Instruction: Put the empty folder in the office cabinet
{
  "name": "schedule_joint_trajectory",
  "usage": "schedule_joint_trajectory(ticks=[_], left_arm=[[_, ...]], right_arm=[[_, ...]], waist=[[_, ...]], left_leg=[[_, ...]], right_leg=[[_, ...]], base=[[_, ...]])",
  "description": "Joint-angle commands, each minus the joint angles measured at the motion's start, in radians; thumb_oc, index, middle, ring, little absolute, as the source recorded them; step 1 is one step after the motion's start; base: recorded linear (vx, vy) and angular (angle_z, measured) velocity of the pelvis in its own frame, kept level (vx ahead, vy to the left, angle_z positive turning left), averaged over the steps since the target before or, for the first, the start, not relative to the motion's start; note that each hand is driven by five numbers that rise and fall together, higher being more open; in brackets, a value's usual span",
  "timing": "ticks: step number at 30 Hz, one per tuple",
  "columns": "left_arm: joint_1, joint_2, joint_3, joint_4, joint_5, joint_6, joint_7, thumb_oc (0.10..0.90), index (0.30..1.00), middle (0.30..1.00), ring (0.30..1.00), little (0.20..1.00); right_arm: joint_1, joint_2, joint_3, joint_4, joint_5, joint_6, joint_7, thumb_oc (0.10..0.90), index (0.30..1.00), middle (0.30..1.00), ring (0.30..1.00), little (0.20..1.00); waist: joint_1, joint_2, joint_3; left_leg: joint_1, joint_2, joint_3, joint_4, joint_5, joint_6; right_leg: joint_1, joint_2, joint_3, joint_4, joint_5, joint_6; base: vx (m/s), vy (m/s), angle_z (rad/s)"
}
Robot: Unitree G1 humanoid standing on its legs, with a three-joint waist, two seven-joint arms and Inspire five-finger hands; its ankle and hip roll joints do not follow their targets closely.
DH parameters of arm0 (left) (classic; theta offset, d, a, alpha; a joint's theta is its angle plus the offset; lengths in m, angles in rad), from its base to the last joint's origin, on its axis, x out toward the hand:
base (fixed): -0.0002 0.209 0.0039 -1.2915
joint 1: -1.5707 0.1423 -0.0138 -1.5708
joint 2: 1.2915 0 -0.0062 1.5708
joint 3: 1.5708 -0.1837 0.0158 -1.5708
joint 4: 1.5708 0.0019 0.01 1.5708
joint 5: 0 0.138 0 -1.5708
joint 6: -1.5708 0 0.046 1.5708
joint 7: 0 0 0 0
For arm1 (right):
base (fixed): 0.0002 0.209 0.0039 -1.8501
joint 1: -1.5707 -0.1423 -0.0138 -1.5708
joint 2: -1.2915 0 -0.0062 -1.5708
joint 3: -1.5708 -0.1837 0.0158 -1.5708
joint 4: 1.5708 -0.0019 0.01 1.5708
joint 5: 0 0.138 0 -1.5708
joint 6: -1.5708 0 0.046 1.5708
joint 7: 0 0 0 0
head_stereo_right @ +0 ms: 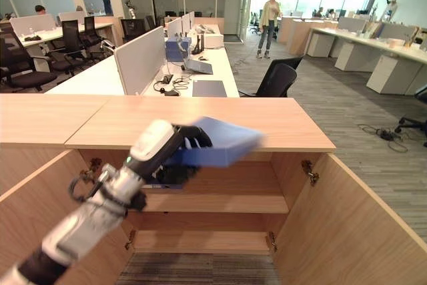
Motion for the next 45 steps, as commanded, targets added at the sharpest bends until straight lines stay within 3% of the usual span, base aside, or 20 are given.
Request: schedule_joint_trajectory(ticks=[1,2,5,9,12,15,16,18,21,22,23,25,31,34,38,45], left_arm=[[-0.124,0.058,0.058,0.013,-0.581,0.007,-0.217,0.4,0.3,0.3,0.3,0.3],[-0.1,0.061,0.045,0.017,-0.702,0.017,-0.244,0.4,0.3,0.3,0.3,0.3],[-0.084,0.096,0.026,0.049,-0.773,0.028,-0.259,0.4,0.3,0.3,0.3,0.3],[-0.045,0.144,0.034,0.099,-0.751,0.022,-0.242,0.4,0.3,0.3,0.3,0.3],[0.004,0.191,0.053,0.15,-0.63,0.022,-0.217,0.4,0.3,0.3,0.3,0.3],[0.046,0.258,0.091,0.216,-0.256,0.01,-0.164,0.4,0.3,0.3,0.3,0.3],[0.046,0.256,0.09,0.217,-0.252,0.009,-0.161,0.4,0.3,0.3,0.3,0.3],[0.063,0.259,0.131,0.292,0.103,0.026,-0.101,0.4,0.3,0.3,0.3,0.3],[0.124,0.233,0.193,0.342,0.271,0.04,-0.061,0.4,0.3,0.3,0.3,0.3],[0.148,0.225,0.223,0.368,0.368,0.054,-0.038,0.4,0.3,0.3,0.3,0.3],[0.2,0.188,0.299,0.402,0.532,0.091,0.023,0.4,0.3,0.3,0.3,0.3],[0.245,0.149,0.364,0.414,0.663,0.12,0.076,0.4,0.3,0.3,0.3,0.3],[0.294,0.032,0.485,0.315,0.621,0.102,0.12,0.4,0.3,0.3,0.3,0.3],[0.288,0.004,0.504,0.24,0.537,0.073,0.116,0.4,0.3,0.3,0.3,0.3],[0.269,-0.009,0.493,0.187,0.388,0.039,0.091,0.4,0.3,0.3,0.3,0.3],[0.219,0.038,0.487,0.125,0.268,0.008,0.074,0.4,0.3,0.3,0.3,0.3]], right_arm=[[-0.047,-0.038,0.037,0.098,-0.071,0.028,0.058,0.8,0.9,0.9,0.9,0.9],[-0.046,-0.037,0.042,0.096,-0.08,0.026,0.073,0.8,0.9,0.9,0.9,0.9],[-0.047,-0.043,0.041,0.1,-0.089,0.02,0.074,0.8,0.9,0.9,0.9,0.9],[-0.044,-0.045,0.041,0.103,-0.087,0.015,0.072,0.8,0.9,0.9,0.9,0.9],[-0.05,-0.044,0.034,0.105,-0.071,0.014,0.07,0.8,0.9,0.9,0.9,0.9],[-0.059,-0.044,0.03,0.083,-0.037,0.012,0.072,0.8,0.9,0.9,0.9,0.9],[-0.059,-0.044,0.031,0.083,-0.036,0.012,0.072,0.8,0.9,0.9,0.9,0.9],[-0.069,-0.04,0.027,0.031,-0.012,0.009,0.069,0.8,0.9,0.9,0.9,0.9],[-0.07,-0.046,0.033,-0.073,0.001,0.004,0.057,0.8,0.9,0.9,0.9,0.9],[-0.063,-0.055,0.035,-0.149,-0.006,0.002,0.045,0.8,0.9,0.9,0.9,0.9],[-0.033,-0.099,0.02,-0.394,-0.053,0.007,0.006,0.8,0.9,0.9,0.9,0.9],[0.008,-0.166,-0.009,-0.641,-0.151,0.022,-0.021,0.8,0.9,0.9,0.9,0.9],[0.032,-0.253,-0.074,-0.989,-0.28,0.032,-0.035,0.8,0.9,0.9,0.9,0.9],[0.014,-0.277,-0.066,-1.133,-0.313,-0.008,-0.027,0.8,0.9,0.9,0.9,0.9],[-0.019,-0.278,-0.048,-1.207,-0.267,-0.042,-0.014,0.8,0.9,0.9,0.9,0.9],[-0.108,-0.272,0.016,-1.273,-0.221,-0.063,0.02,0.8,0.9,0.9,0.9,0.9]], waist=[[0.021,0.024,0.079],[0.023,0.022,0.084],[0.03,0.02,0.089],[0.038,0.023,0.094],[0.049,0.025,0.096],[0.058,0.027,0.095],[0.058,0.027,0.095],[0.065,0.024,0.095],[0.064,0.021,0.095],[0.064,0.02,0.096],[0.062,0.016,0.098],[0.059,0.013,0.104],[0.053,0.018,0.109],[0.054,0.017,0.11],[0.055,0.02,0.112],[0.068,0.024,0.111]], left_leg=[[0.148,-0.03,0.006,0.0,-0.201,-0.011],[0.144,-0.031,0.003,0.0,-0.199,-0.012],[0.14,-0.03,0.0,0.0,-0.195,-0.015],[0.138,-0.029,-0.002,0.0,-0.19,-0.017],[0.137,-0.028,-0.007,0.0,-0.186,-0.018],[0.136,-0.027,-0.009,0.0,-0.184,-0.019],[0.136,-0.027,-0.009,0.0,-0.184,-0.019],[0.135,-0.027,-0.012,0.0,-0.186,-0.018],[0.133,-0.027,-0.01,0.0,-0.186,-0.017],[0.132,-0.026,-0.009,0.0,-0.186,-0.016],[0.13,-0.026,-0.008,0.0,-0.188,-0.013],[0.133,-0.027,-0.007,0.0,-0.201,-0.009],[0.117,-0.032,-0.007,0.0,-0.198,0.002],[0.113,-0.033,-0.006,0.0,-0.2,0.004],[0.114,-0.033,-0.006,0.0,-0.199,0.003],[0.117,-0.03,-0.008,0.0,-0.197,-0.001]], right_leg=[[-0.093,0.054,-0.098,-0.018,0.075,0.024],[-0.095,0.055,-0.096,-0.018,0.075,0.023],[-0.095,0.057,-0.096,-0.018,0.075,0.024],[-0.095,0.056,-0.099,-0.018,0.075,0.025],[-0.095,0.055,-0.101,-0.018,0.075,0.024],[-0.094,0.053,-0.107,-0.018,0.073,0.026],[-0.094,0.052,-0.107,-0.018,0.073,0.026],[-0.094,0.052,-0.107,-0.018,0.069,0.025],[-0.097,0.053,-0.103,-0.018,0.068,0.024],[-0.099,0.052,-0.1,-0.018,0.068,0.023],[-0.105,0.052,-0.097,-0.018,0.067,0.022],[-0.105,0.052,-0.095,-0.018,0.06,0.021],[-0.12,0.045,-0.098,-0.018,0.067,0.016],[-0.122,0.043,-0.098,-0.018,0.068,0.014],[-0.122,0.042,-0.103,-0.018,0.07,0.014],[-0.117,0.04,-0.114,-0.018,0.067,0.015]], base=[[-0.03,-0.014,0.01],[-0.04,-0.021,0.01],[-0.01,-0.003,0.01],[-0.02,-0.009,0.05],[0.0,0.0,0.0],[0.0,-0.001,0.02],[0.0,-0.003,0.09],[0.0,-0.006,0.06],[0.0,0.0,0.0],[-0.01,-0.016,-0.05],[0.01,-0.014,-0.07],[0.0,-0.006,-0.06],[-0.01,0.002,0.01],[0.0,-0.002,-0.01],[-0.01,-0.007,-0.06],[0.0,0.0,0.01]])
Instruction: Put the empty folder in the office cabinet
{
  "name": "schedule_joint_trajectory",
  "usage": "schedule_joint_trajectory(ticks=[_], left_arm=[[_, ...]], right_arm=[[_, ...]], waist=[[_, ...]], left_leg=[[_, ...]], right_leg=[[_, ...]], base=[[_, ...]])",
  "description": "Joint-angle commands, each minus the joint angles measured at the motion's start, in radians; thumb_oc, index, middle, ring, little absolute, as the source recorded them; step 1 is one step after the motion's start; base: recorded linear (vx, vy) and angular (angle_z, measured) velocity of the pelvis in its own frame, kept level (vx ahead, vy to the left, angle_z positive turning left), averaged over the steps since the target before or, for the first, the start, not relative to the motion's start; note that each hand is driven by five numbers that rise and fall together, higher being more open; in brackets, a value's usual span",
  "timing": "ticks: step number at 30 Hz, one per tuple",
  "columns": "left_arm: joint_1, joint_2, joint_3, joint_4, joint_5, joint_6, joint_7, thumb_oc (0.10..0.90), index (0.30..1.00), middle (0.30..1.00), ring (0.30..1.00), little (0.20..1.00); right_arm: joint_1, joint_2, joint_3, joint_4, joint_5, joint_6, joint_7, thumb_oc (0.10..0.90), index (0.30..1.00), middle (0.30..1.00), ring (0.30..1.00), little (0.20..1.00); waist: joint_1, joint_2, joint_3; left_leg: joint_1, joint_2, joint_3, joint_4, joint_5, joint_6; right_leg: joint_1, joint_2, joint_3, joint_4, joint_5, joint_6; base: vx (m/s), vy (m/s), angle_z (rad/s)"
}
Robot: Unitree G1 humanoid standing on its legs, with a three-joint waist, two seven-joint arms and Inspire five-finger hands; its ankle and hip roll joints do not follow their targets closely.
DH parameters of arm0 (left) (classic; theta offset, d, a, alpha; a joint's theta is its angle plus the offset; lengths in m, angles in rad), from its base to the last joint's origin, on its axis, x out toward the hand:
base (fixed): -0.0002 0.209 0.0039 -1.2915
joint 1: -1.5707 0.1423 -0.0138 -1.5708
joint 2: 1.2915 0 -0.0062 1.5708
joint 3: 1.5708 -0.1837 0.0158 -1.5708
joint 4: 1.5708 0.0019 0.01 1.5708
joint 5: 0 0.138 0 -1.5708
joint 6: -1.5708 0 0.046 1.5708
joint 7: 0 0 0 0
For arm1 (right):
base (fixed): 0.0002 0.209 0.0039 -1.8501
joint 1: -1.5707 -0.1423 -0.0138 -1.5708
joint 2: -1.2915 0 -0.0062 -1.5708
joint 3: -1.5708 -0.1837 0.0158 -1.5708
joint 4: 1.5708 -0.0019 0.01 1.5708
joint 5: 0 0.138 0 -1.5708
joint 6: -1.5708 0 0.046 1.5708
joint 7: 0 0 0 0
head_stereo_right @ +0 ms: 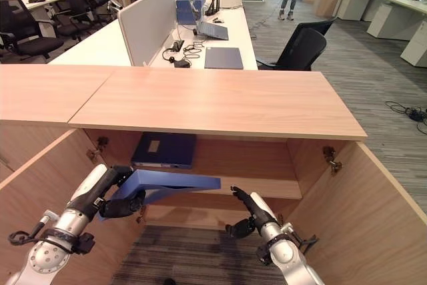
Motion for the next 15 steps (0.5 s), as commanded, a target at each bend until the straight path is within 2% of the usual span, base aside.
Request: schedule_joint_trajectory(ticks=[1,8,15], left_arm=[[-0.178,0.057,0.052,-0.073,-0.085,-0.107,0.05,0.4,0.3,0.3,0.3,0.3],[-0.191,0.093,0.057,-0.102,-0.107,-0.111,0.055,0.4,0.3,0.3,0.3,0.3],[-0.179,0.104,0.075,-0.106,-0.097,-0.108,0.065,0.4,0.3,0.3,0.3,0.3]], right_arm=[[-0.166,-0.015,-0.045,-0.134,0.038,-0.106,-0.039,0.8,0.9,0.9,0.9,0.9],[-0.228,-0.006,-0.066,-0.207,0.045,-0.12,-0.086,0.8,0.9,0.9,0.9,0.9],[-0.2,-0.015,-0.092,-0.287,0.042,-0.122,-0.082,0.8,0.9,0.9,0.9,0.9]], waist=[[0.018,-0.005,-0.008],[0.026,0.001,-0.009],[0.022,0.001,-0.007]], left_leg=[[0.163,-0.031,-0.001,0.0,-0.205,-0.005],[0.164,-0.031,-0.001,0.0,-0.205,-0.004],[0.166,-0.031,0.002,0.0,-0.206,-0.004]], right_leg=[[-0.082,0.038,-0.107,-0.001,0.043,0.011],[-0.082,0.036,-0.106,-0.001,0.043,0.01],[-0.081,0.036,-0.106,-0.001,0.043,0.01]], base=[[0.0,0.003,0.03],[0.0,0.0,0.0],[0.0,0.0,0.0]])
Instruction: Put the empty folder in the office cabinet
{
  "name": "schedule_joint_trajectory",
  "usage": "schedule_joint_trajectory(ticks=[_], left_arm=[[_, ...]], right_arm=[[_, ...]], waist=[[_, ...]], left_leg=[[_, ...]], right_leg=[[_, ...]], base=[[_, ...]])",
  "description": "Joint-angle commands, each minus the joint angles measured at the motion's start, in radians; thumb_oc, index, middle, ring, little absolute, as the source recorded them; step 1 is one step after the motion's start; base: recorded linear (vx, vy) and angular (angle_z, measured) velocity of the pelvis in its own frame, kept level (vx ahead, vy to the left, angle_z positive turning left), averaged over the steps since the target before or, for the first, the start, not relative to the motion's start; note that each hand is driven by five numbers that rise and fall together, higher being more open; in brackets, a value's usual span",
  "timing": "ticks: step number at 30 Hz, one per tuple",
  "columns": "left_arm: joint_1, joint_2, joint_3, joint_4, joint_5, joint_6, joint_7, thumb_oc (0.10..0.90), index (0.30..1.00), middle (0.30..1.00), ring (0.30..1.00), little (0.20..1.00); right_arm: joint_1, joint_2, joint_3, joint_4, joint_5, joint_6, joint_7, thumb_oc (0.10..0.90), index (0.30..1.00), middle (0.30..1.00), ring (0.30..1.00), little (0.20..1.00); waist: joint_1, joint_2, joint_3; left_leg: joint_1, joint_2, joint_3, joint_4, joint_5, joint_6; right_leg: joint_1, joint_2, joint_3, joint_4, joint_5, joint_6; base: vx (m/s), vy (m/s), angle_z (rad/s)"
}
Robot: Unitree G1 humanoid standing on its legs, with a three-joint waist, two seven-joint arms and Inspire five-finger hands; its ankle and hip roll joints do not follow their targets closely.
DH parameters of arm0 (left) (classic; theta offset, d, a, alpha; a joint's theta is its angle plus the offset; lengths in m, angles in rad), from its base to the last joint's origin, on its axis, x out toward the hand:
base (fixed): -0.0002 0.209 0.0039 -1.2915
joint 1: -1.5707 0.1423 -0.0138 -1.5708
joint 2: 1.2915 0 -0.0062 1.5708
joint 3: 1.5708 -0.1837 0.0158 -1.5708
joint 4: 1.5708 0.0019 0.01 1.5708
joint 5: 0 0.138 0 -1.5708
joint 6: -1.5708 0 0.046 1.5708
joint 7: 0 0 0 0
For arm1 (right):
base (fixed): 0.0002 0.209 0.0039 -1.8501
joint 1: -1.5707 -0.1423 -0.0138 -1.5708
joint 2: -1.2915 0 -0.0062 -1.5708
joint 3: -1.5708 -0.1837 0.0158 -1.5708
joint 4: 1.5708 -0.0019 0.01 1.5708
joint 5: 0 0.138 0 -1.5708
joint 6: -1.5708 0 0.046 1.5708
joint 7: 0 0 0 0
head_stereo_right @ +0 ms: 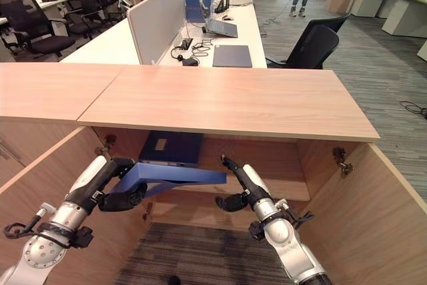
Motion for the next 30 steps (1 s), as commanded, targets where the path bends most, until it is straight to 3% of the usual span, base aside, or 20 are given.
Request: schedule_joint_trajectory(ticks=[1,13,19,27,28,29,30], left_arm=[[-0.161,0.044,0.081,-0.063,-0.057,-0.106,0.068,0.4,0.3,0.3,0.3,0.3],[-0.196,0.047,0.069,-0.087,-0.172,-0.14,0.03,0.4,0.3,0.3,0.3,0.3],[-0.289,0.098,-0.028,-0.156,-0.315,-0.164,-0.051,0.4,0.3,0.3,0.3,0.3],[-0.464,0.161,-0.159,-0.198,-0.404,-0.182,-0.083,0.4,0.3,0.3,0.3,0.3],[-0.539,0.145,-0.227,-0.222,-0.499,-0.188,-0.097,0.4,0.3,0.3,0.3,0.3],[-0.552,0.139,-0.241,-0.219,-0.514,-0.189,-0.101,0.4,0.3,0.3,0.3,0.3],[-0.567,0.124,-0.262,-0.213,-0.544,-0.183,-0.11,0.4,0.3,0.3,0.3,0.3]], right_arm=[[-0.099,-0.02,-0.088,-0.156,0.019,-0.104,-0.046,0.8,0.9,0.9,0.9,0.9],[-0.115,-0.086,-0.067,-0.184,-0.023,-0.104,0.023,0.8,0.9,0.9,0.9,0.9],[-0.226,-0.12,-0.001,-0.139,-0.048,-0.113,0.045,0.8,0.9,0.9,0.9,0.9],[-0.34,-0.128,0.065,-0.129,-0.035,-0.124,0.043,0.8,0.9,0.9,0.9,0.9],[-0.374,-0.114,0.118,-0.107,0.008,-0.127,0.063,0.4,0.3,0.3,0.3,0.3],[-0.369,-0.106,0.125,-0.101,0.034,-0.127,0.07,0.4,0.3,0.3,0.3,0.3],[-0.325,-0.06,0.146,-0.08,0.177,-0.117,0.108,0.4,0.3,0.3,0.3,0.3]], waist=[[0.0,-0.01,-0.015],[-0.003,-0.017,-0.017],[-0.001,-0.019,-0.021],[-0.003,-0.018,-0.027],[-0.007,-0.021,-0.029],[-0.007,-0.022,-0.028],[-0.01,-0.023,-0.023]], left_leg=[[0.166,-0.029,0.003,0.0,-0.206,-0.006],[0.164,-0.025,0.003,0.0,-0.205,-0.007],[0.164,-0.027,-0.003,0.0,-0.204,-0.01],[0.164,-0.026,-0.006,0.0,-0.204,-0.012],[0.168,-0.026,-0.004,0.0,-0.204,-0.013],[0.167,-0.027,-0.004,0.0,-0.203,-0.013],[0.167,-0.027,-0.003,0.0,-0.2,-0.014]], right_leg=[[-0.082,0.038,-0.106,-0.001,0.044,0.01],[-0.085,0.04,-0.103,-0.001,0.044,0.008],[-0.082,0.042,-0.108,-0.001,0.041,0.008],[-0.082,0.043,-0.109,-0.001,0.043,0.009],[-0.08,0.044,-0.107,-0.001,0.042,0.009],[-0.079,0.045,-0.107,-0.001,0.042,0.009],[-0.08,0.045,-0.107,-0.001,0.044,0.009]], base=[[0.0,0.0,0.0],[0.0,0.0,0.0],[0.0,-0.002,0.01],[0.0,-0.002,0.02],[0.0,0.0,0.0],[0.0,0.0,0.0],[0.0,0.0,0.0]])
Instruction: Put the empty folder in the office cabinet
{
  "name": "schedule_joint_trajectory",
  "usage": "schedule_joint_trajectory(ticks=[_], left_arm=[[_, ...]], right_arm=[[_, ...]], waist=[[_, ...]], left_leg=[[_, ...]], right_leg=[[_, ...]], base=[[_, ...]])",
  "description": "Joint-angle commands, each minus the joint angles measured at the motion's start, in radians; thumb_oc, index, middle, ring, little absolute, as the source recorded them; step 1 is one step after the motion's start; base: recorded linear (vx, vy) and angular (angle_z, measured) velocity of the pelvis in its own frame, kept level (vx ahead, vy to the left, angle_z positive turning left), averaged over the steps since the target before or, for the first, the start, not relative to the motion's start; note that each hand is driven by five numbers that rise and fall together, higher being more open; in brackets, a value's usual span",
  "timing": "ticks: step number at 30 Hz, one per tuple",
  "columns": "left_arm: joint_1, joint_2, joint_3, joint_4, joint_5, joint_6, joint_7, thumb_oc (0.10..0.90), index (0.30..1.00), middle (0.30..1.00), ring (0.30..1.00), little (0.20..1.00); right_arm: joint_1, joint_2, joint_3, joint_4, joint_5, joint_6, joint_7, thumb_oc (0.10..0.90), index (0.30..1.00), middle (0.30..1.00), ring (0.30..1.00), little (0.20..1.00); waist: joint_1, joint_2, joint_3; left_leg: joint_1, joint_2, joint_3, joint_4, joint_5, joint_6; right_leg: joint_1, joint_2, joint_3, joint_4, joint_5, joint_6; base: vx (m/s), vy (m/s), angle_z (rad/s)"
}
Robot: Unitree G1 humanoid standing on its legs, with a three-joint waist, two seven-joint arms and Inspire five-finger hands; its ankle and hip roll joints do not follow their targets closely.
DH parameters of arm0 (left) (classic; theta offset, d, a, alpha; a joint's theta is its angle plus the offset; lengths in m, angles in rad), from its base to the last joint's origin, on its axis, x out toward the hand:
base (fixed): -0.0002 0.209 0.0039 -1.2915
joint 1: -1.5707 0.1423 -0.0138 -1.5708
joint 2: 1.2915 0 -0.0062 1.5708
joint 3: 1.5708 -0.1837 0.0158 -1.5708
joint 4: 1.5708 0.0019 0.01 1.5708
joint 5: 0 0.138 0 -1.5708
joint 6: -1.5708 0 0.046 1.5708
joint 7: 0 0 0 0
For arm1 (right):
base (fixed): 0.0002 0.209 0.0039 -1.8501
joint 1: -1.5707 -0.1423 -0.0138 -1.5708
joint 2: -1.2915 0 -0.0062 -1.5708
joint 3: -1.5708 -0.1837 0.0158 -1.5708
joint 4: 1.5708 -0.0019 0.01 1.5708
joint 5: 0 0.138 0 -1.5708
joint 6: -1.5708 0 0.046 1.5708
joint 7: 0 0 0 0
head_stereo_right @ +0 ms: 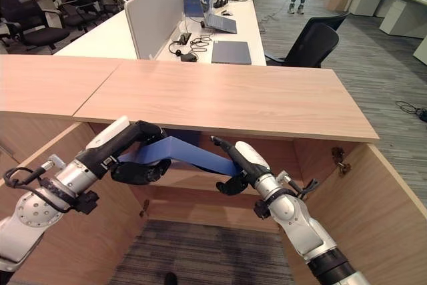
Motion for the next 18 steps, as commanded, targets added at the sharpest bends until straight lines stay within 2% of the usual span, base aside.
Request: schedule_joint_trajectory(ticks=[1,2,4,9,13,17,18], left_arm=[[-0.161,-0.097,-0.07,-0.113,-0.276,-0.201,-0.026,0.4,0.3,0.3,0.3,0.3],[-0.161,-0.097,-0.071,-0.112,-0.276,-0.201,-0.026,0.4,0.3,0.3,0.3,0.3],[-0.157,-0.1,-0.078,-0.108,-0.296,-0.195,-0.038,0.4,0.3,0.3,0.3,0.3],[-0.122,-0.115,-0.084,-0.097,-0.384,-0.172,-0.066,0.4,0.3,0.3,0.3,0.3],[-0.107,-0.124,-0.102,-0.077,-0.436,-0.158,-0.089,0.4,0.3,0.3,0.3,0.3],[-0.084,-0.116,-0.106,-0.067,-0.448,-0.148,-0.11,0.4,0.3,0.3,0.3,0.3],[-0.076,-0.112,-0.107,-0.061,-0.45,-0.145,-0.115,0.455,0.382,0.382,0.382,0.382]], right_arm=[[-0.101,0.1,0.065,-0.086,0.249,-0.108,0.047,0.4,0.3,0.3,0.3,0.3],[-0.1,0.1,0.065,-0.086,0.251,-0.109,0.048,0.4,0.3,0.3,0.3,0.3],[-0.053,0.131,0.074,-0.062,0.354,-0.1,0.074,0.4,0.3,0.3,0.3,0.3],[0.069,0.217,0.09,-0.006,0.665,-0.067,0.13,0.4,0.3,0.3,0.3,0.3],[0.098,0.228,0.102,0.029,0.728,-0.057,0.154,0.4,0.3,0.3,0.3,0.3],[0.124,0.206,0.097,0.034,0.695,-0.049,0.166,0.4,0.3,0.3,0.3,0.3],[0.134,0.201,0.094,0.035,0.692,-0.045,0.172,0.4,0.3,0.3,0.3,0.3]], waist=[[-0.006,0.006,-0.04],[-0.006,0.005,-0.04],[-0.008,0.005,-0.038],[-0.015,0.004,-0.036],[-0.015,0.001,-0.034],[-0.017,0.001,-0.035],[-0.018,0.0,-0.036]], left_leg=[[0.165,-0.018,0.005,-0.004,-0.206,-0.02],[0.165,-0.018,0.005,-0.004,-0.206,-0.02],[0.163,-0.018,0.006,-0.004,-0.204,-0.021],[0.161,-0.019,0.01,-0.004,-0.202,-0.025],[0.16,-0.019,0.013,-0.004,-0.203,-0.027],[0.161,-0.018,0.015,-0.004,-0.203,-0.028],[0.162,-0.019,0.016,-0.004,-0.203,-0.028]], right_leg=[[-0.086,0.047,-0.101,-0.001,0.045,0.008],[-0.086,0.047,-0.101,-0.001,0.044,0.008],[-0.087,0.047,-0.102,-0.001,0.045,0.008],[-0.09,0.046,-0.101,-0.001,0.048,0.01],[-0.092,0.047,-0.102,-0.001,0.049,0.01],[-0.091,0.047,-0.102,-0.001,0.049,0.011],[-0.091,0.048,-0.101,-0.001,0.049,0.011]], base=[[0.0,0.0,0.0],[0.0,0.0,0.0],[0.0,0.0,0.0],[0.0,0.0,0.0],[0.0,0.0,0.0],[0.0,0.0,0.0],[0.0,0.0,0.0]])
